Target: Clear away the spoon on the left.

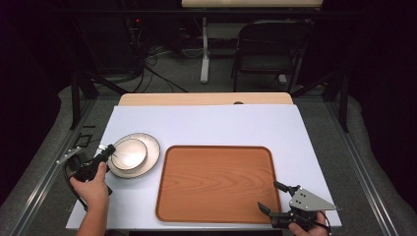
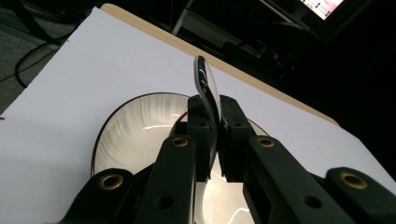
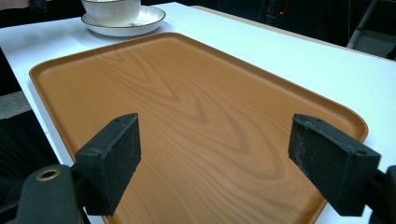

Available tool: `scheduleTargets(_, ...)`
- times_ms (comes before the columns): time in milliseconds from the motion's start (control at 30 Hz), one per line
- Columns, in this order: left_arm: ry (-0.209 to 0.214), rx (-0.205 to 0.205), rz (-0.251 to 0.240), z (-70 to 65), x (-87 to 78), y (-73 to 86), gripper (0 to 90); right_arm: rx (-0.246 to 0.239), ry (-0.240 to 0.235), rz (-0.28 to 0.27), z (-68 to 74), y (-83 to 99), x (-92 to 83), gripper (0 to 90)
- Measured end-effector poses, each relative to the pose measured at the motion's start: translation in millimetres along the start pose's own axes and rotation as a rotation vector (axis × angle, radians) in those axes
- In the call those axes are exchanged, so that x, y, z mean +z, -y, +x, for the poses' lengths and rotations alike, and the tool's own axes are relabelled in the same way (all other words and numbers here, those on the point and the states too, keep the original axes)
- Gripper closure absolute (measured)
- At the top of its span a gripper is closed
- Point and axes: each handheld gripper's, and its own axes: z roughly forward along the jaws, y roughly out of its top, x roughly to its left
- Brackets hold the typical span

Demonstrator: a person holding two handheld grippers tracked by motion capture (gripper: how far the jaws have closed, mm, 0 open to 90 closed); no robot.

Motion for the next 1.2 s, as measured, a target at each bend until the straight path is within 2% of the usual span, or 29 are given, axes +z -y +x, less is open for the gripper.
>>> scheduleTargets(133,-0.006,0.032,0.013,-7.1,2.1,-1.2,85.3,-0.001,0.0,0.0,0.0,0.0,0.0,16.5)
scheduleTargets(300,0.012,0.069,0.035,-16.7,6.3,-2.8,85.4,0.0,0.0,0.0,-0.1,0.0,0.0,16.5)
scheduleTargets(400,0.018,0.114,0.062,-24.9,7.7,-6.2,85.3,0.0,0.0,0.0,0.0,0.0,0.0,16.5)
scheduleTargets(600,0.002,0.24,0.115,-42.5,5.8,-14.6,85.4,0.002,0.0,0.0,0.1,0.0,-0.1,16.5)
scheduleTargets(933,0.007,0.316,0.157,-60.6,-0.8,-32.6,85.4,0.002,0.002,0.0,0.0,0.0,-0.1,16.5)
scheduleTargets(1200,0.024,0.37,0.16,-75.5,-9.8,-46.0,85.4,0.001,0.002,0.0,0.2,0.0,-0.1,16.5)
